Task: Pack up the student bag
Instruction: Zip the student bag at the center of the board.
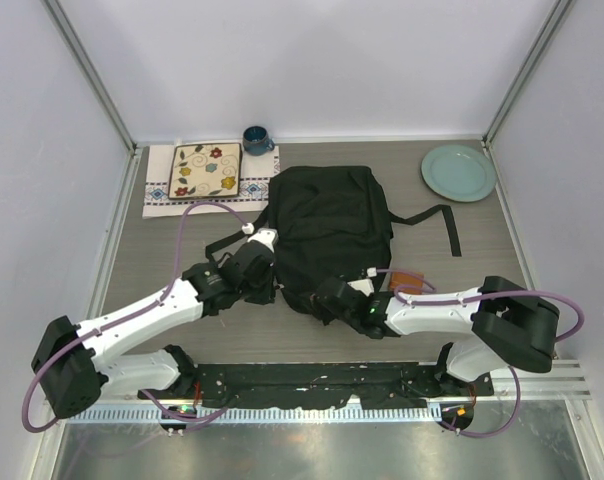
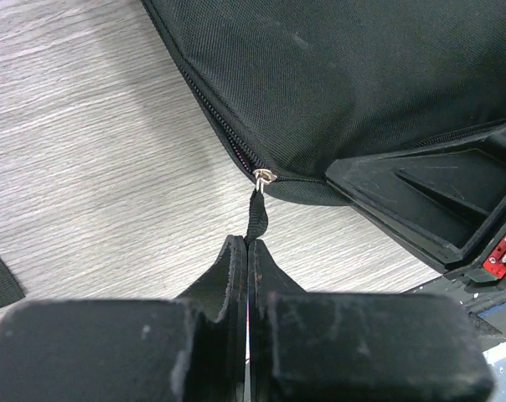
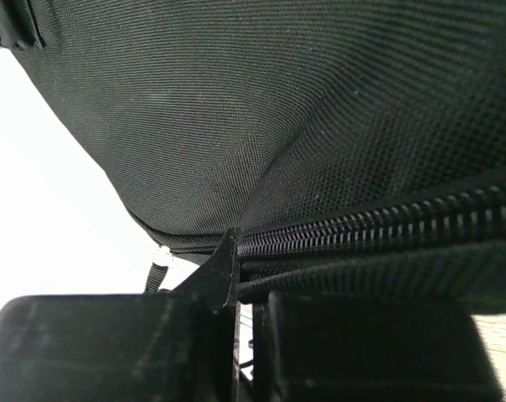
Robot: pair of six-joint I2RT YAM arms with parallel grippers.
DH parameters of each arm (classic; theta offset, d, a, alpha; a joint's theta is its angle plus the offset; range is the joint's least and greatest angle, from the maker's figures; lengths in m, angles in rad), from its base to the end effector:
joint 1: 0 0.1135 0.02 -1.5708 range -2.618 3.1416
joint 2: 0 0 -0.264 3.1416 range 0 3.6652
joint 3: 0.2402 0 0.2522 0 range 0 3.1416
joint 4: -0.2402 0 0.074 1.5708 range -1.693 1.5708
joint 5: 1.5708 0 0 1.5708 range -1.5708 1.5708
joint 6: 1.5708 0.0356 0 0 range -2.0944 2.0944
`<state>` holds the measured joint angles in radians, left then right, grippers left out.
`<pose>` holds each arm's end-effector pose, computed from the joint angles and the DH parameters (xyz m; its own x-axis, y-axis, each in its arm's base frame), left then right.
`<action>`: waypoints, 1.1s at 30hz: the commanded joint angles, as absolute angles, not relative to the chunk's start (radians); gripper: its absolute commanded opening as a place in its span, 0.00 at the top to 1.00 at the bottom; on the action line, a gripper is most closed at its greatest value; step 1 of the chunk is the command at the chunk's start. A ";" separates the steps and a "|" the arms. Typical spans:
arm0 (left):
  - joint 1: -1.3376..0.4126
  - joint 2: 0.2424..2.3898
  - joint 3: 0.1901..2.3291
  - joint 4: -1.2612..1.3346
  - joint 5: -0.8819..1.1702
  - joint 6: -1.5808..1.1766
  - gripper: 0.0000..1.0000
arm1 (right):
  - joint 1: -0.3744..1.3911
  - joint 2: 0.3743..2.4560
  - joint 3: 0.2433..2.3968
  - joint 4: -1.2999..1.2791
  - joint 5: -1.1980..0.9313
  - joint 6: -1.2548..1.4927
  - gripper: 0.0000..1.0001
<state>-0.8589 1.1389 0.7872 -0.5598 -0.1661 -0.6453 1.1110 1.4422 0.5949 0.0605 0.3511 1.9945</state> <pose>0.1527 -0.1680 0.2390 -0.8218 0.0445 -0.5680 0.2332 0.9359 -0.2640 0.1304 0.2357 0.1554 -0.5396 0.8391 0.0683 0.5881 0.3176 0.7438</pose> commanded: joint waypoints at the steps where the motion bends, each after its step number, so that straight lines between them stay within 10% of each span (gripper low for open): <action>1: -0.856 1.095 0.824 -0.569 -0.202 -0.621 1.00 | 1.097 1.427 0.571 0.078 0.428 2.244 0.99; 12: -0.769 1.209 0.896 -0.667 -0.505 -0.664 1.00 | 1.101 1.307 0.416 0.101 0.371 2.177 0.99; 33: -0.531 1.318 0.985 -0.537 -0.437 -0.563 1.00 | 1.141 1.282 0.387 0.136 0.331 2.077 0.99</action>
<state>-0.5930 1.3380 0.9428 -0.5526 -0.2497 -0.6117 1.1225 1.2575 0.3908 0.2279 0.3298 2.0171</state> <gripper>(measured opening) 0.008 0.070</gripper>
